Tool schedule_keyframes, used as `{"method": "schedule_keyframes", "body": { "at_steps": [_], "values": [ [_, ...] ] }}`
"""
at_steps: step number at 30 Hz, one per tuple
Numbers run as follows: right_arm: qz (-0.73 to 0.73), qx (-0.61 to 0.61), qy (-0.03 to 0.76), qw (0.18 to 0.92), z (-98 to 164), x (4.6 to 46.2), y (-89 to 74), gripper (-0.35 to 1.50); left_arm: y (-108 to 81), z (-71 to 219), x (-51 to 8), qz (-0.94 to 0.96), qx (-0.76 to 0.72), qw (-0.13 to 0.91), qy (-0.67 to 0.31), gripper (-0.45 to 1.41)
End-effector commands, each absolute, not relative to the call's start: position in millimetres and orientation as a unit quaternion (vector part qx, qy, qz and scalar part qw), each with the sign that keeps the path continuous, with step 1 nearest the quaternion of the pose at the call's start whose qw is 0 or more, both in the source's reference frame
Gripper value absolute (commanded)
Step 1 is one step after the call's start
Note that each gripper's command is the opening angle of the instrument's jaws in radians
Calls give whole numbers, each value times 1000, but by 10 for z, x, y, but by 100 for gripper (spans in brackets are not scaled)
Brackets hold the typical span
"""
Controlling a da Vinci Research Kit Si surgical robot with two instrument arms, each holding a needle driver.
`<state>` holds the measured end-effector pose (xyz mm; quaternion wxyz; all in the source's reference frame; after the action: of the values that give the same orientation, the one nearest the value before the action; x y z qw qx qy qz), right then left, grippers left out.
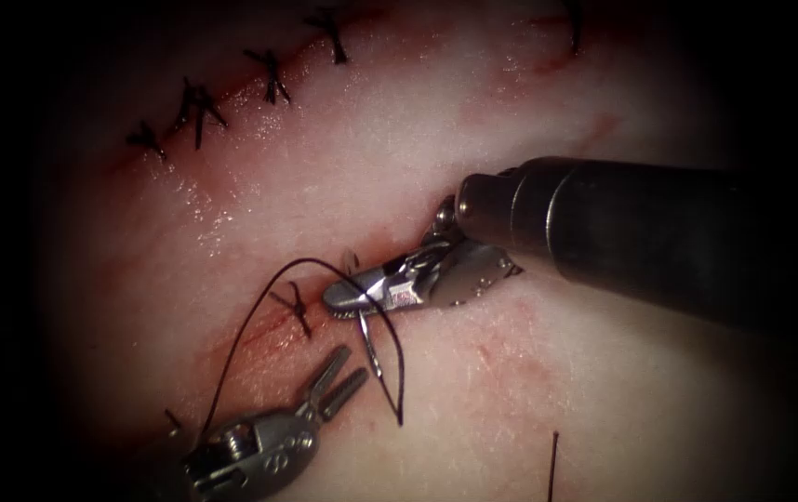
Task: Wound Closure
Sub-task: Throw the needle through the top of the incision with right grasper
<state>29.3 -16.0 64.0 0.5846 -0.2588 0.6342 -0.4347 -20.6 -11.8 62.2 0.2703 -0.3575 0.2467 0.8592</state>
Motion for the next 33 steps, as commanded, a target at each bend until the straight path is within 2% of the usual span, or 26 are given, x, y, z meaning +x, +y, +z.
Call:
{"method": "schedule_keyframes", "body": {
  "at_steps": [1,33],
  "values": [
    [-438,-259,633,583,650,301,-161,-35,-114,627,-210,859,-358,270,247,-11],
    [-379,-217,643,629,704,279,-186,-35,-119,626,-207,859,-357,269,249,-15]
  ]
}}
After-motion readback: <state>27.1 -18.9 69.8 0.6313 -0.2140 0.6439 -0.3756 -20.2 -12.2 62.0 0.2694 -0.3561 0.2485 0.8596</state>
